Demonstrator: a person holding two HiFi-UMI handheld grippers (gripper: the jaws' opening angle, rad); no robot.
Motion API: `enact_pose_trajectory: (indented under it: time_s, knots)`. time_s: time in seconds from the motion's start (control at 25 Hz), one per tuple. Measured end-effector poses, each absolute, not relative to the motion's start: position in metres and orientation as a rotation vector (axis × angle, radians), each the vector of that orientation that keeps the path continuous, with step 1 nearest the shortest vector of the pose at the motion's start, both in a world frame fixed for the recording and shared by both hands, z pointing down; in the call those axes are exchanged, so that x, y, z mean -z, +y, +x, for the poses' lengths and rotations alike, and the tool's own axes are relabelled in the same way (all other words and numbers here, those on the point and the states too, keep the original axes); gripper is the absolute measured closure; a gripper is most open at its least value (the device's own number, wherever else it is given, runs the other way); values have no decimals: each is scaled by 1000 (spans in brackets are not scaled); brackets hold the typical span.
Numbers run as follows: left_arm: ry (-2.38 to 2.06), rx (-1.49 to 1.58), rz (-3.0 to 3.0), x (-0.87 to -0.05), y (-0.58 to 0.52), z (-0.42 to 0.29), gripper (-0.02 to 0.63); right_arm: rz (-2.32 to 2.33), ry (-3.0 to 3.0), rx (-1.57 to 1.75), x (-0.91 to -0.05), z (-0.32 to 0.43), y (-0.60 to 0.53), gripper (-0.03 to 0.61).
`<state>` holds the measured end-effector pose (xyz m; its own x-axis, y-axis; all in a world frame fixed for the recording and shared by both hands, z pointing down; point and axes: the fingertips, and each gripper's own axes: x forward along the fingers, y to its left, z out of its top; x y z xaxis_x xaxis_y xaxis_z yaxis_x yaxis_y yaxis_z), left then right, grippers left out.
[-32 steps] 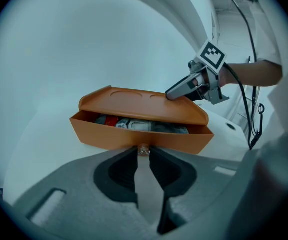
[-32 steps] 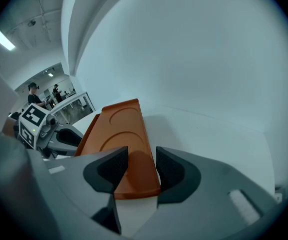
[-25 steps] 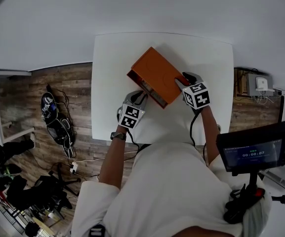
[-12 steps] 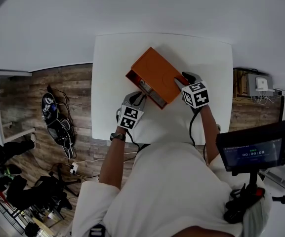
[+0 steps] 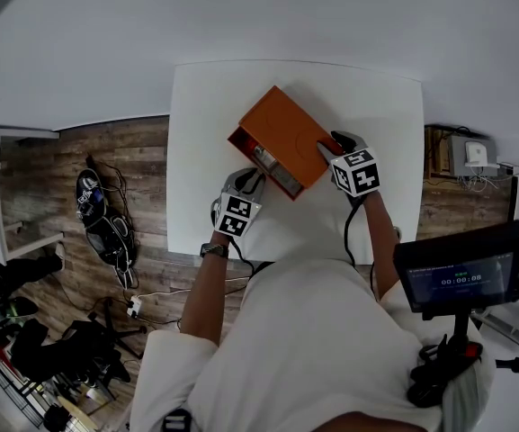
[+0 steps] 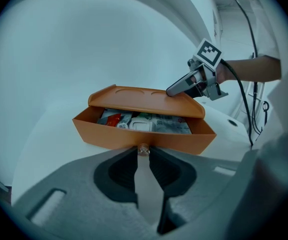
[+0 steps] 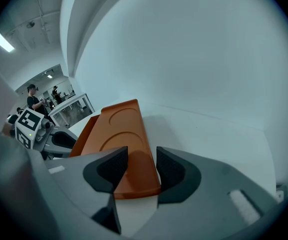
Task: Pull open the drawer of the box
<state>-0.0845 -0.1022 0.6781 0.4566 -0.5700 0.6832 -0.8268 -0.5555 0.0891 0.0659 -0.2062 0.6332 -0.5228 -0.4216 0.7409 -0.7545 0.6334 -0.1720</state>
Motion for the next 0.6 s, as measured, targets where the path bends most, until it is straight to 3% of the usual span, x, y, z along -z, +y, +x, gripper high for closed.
enact_pose_trajectory:
  time_s: [0.6]
  knots:
    - [-1165, -903, 2320, -683, -97, -87, 535, 928, -2177, -648, -637, 70, -211, 391]
